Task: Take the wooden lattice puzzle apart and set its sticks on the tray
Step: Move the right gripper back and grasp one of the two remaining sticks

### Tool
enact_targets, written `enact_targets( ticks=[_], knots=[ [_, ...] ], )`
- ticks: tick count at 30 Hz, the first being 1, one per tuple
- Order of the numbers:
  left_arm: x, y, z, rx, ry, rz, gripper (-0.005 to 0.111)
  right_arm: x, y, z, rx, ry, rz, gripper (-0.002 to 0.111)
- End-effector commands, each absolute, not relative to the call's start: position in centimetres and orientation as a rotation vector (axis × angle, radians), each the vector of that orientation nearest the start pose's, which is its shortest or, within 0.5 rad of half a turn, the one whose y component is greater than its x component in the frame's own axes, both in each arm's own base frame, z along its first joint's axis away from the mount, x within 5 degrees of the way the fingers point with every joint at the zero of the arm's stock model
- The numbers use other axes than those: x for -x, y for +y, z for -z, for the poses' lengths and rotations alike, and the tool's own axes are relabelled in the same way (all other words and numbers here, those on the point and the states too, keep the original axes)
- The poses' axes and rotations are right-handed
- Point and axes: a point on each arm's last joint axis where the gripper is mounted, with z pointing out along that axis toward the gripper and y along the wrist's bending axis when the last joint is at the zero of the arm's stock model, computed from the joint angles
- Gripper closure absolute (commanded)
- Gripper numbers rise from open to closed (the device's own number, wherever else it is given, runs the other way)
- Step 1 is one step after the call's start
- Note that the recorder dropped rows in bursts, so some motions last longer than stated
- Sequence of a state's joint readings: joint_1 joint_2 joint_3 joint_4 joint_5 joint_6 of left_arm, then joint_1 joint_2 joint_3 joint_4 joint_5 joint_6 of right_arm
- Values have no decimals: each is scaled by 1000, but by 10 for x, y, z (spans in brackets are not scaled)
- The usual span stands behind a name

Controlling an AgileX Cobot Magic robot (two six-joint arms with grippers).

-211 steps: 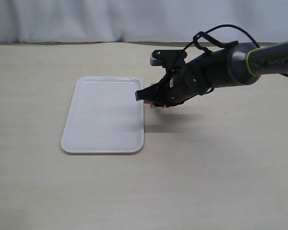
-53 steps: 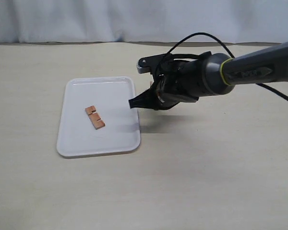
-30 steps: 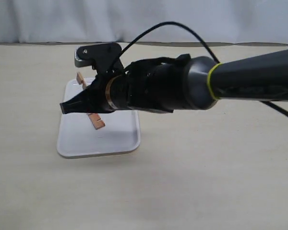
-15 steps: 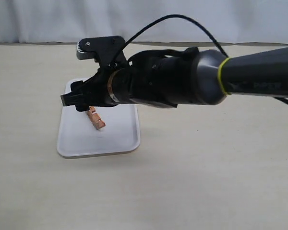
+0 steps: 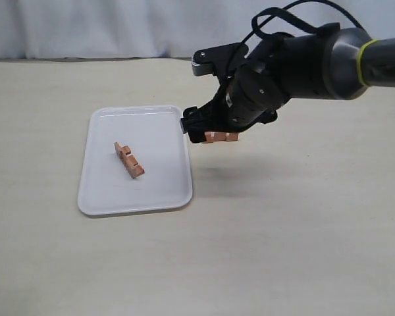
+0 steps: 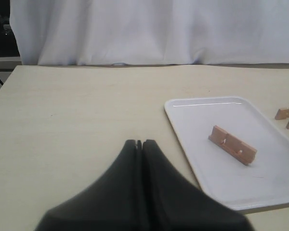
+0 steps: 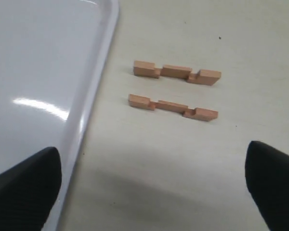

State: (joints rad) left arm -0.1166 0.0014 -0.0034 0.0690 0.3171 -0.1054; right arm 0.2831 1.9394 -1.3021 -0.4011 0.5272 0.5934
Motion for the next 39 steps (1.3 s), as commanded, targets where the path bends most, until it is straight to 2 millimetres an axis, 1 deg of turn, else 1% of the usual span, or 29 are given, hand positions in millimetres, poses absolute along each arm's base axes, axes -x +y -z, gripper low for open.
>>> enact_targets(
  ticks=[1, 4, 7, 12, 19, 22, 25, 30, 33, 36, 39],
  knots=[
    [-54, -4, -185, -53, 1791, 95, 107, -404, 88, -169, -86, 2586, 31, 11],
    [-54, -4, -185, -51, 1791, 97, 107, -409, 88, -162, -163, 2553, -22, 11],
    [-54, -4, -185, -51, 1791, 97, 107, -414, 88, -156, -191, 2523, -26, 11],
    [-54, -4, -185, -51, 1791, 97, 107, -420, 86, -145, -209, 2484, 3, 11],
    [-54, -4, -185, -51, 1791, 97, 107, -425, 76, -131, -235, 2479, 40, 12],
    [-54, -4, -185, -51, 1791, 97, 107, -427, 72, -125, -247, 2482, 31, 12],
    [-54, -4, -185, -51, 1791, 97, 107, -429, 73, -117, -238, 2479, -4, 12],
    [-54, -4, -185, -51, 1791, 97, 107, -432, 77, -114, -214, 2453, -62, 12],
    [-54, -4, -185, -51, 1791, 97, 107, -432, 77, -114, -211, 2457, -51, 12],
    [-54, -4, -185, -51, 1791, 97, 107, -432, 76, -113, -159, 2457, -23, 12],
    [-54, -4, -185, -51, 1791, 97, 107, -432, 76, -112, -147, 2459, -15, 12]
  ],
)
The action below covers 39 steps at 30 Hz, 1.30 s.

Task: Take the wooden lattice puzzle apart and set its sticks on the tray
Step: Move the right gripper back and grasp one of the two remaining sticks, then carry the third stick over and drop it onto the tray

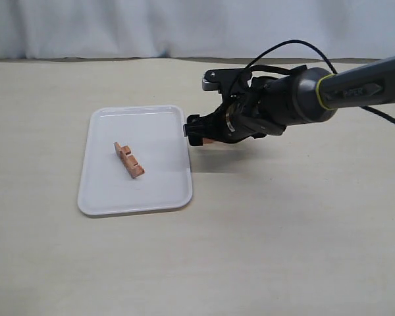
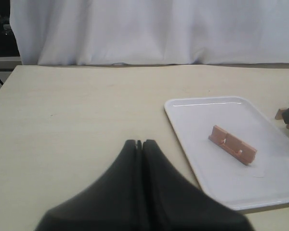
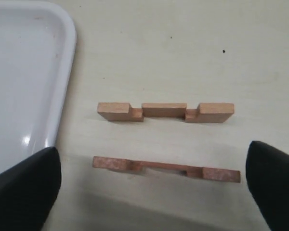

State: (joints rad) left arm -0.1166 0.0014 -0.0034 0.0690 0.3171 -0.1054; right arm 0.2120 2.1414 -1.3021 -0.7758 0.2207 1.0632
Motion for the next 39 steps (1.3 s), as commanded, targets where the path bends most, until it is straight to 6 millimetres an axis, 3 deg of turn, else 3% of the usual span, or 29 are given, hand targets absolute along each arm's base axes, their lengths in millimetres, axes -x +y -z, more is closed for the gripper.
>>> enact_targets(
  ticks=[1, 12, 17, 29, 33, 39],
  knots=[
    [-54, -4, -185, -52, 1791, 95, 107, -432, 76, -111, -148, 2461, -14, 12],
    [-54, -4, -185, -52, 1791, 95, 107, -433, 74, -110, -58, 2459, 46, 12],
    [-54, -4, -185, -52, 1791, 95, 107, -432, 73, -100, -48, 2481, 70, 14],
    [-54, -4, -185, -52, 1791, 95, 107, -438, 70, -101, -130, 2440, 40, 65],
    [-54, -4, -185, -52, 1791, 95, 107, -438, 70, -118, -147, 2404, 22, 84],
    [-54, -4, -185, -51, 1791, 96, 107, -431, 80, -167, -125, 2322, 41, 86]
  ],
)
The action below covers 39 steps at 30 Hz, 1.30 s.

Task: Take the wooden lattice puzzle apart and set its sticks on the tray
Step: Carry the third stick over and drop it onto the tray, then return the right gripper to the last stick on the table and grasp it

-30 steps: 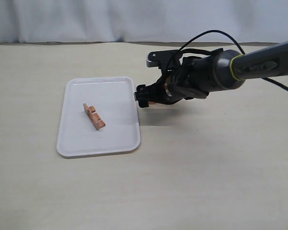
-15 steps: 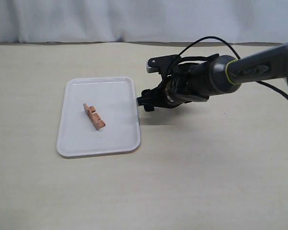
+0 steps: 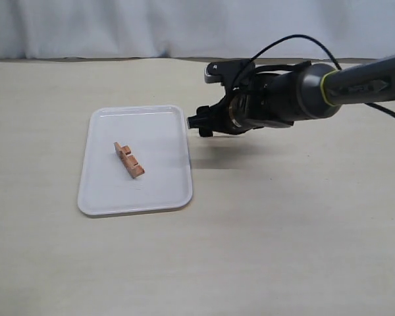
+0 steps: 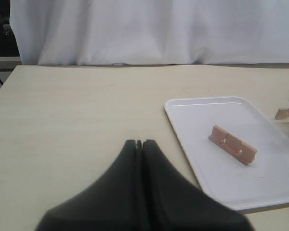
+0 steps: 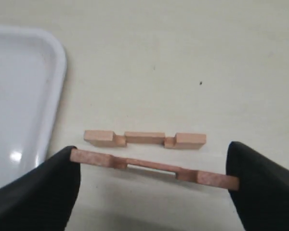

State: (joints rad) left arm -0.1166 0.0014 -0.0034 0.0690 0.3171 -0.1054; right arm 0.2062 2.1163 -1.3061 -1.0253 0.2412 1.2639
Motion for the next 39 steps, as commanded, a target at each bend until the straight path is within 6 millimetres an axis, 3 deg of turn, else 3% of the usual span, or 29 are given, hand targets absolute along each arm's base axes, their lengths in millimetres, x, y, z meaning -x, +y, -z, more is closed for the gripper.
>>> enact_targets(
  ticks=[1, 4, 8, 14, 18, 21, 24, 25, 26, 27, 29, 32, 35, 39],
  knots=[
    [-54, -4, -185, -51, 1791, 96, 107, -429, 85, -177, -106, 2303, 35, 86],
    [-54, -4, -185, -51, 1791, 96, 107, -422, 101, -199, -63, 2255, -4, 86],
    [-54, -4, -185, -51, 1791, 96, 107, -416, 131, -209, 41, 2209, -128, 86],
    [-54, -4, -185, -51, 1791, 96, 107, -410, 172, -190, 160, 2209, -295, 86],
    [-54, -4, -185, -51, 1791, 96, 107, -409, 187, -172, 207, 2244, -282, 86],
    [-54, -4, -185, -51, 1791, 96, 107, -411, 191, -163, 208, 2257, -303, 78],
    [-54, -4, -185, -51, 1791, 96, 107, -414, 193, -156, 207, 2264, -312, 60],
    [-54, -4, -185, -51, 1791, 96, 107, -416, 194, -154, 210, 2264, -311, 43],
    [-54, -4, -185, -51, 1791, 96, 107, -417, 194, -153, 210, 2264, -311, 36],
    [-54, -4, -185, -53, 1791, 95, 107, -418, 195, -155, 210, 2256, -316, 21],
    [-54, -4, -185, -53, 1791, 95, 107, -418, 196, -159, 212, 2244, -327, 11],
    [-54, -4, -185, -53, 1791, 95, 107, -418, 195, -168, 206, 2230, -323, 9],
    [-54, -4, -185, -53, 1791, 95, 107, -414, 190, -196, 197, 2182, -288, 9],
    [-54, -4, -185, -53, 1791, 95, 107, -409, 164, -221, 193, 2194, 14, 9]
  ],
)
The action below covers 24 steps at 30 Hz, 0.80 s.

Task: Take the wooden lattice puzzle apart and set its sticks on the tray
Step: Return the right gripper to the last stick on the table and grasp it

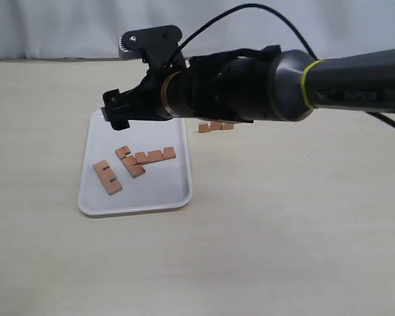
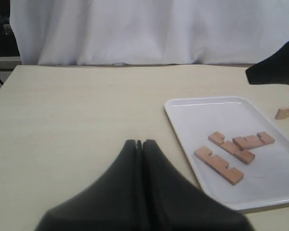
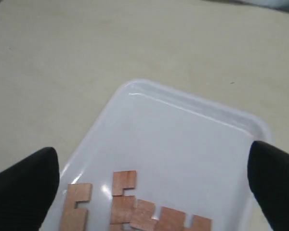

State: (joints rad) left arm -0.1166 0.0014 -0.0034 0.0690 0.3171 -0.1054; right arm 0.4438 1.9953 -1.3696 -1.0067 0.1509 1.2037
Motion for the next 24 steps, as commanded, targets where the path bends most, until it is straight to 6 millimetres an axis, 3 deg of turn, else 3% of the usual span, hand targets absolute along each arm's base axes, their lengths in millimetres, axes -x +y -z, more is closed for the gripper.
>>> enact_targets(
  ticks=[1, 4, 12, 19, 24],
  knots=[
    [-54, -4, -185, -53, 1791, 95, 107, -409, 154, -219, 163, 2219, 131, 9],
    [-54, -4, -185, -53, 1791, 95, 107, -412, 129, -208, 86, 2298, 254, 9],
    [-54, -4, -185, -53, 1791, 95, 107, -432, 92, -173, -97, 2396, 33, 9],
    [-54, -4, -185, -51, 1791, 97, 107, -443, 82, -135, -86, 2427, 6, 9],
    [-54, -4, -185, -51, 1791, 97, 107, -447, 76, -120, -76, 2424, 12, 9]
  ],
)
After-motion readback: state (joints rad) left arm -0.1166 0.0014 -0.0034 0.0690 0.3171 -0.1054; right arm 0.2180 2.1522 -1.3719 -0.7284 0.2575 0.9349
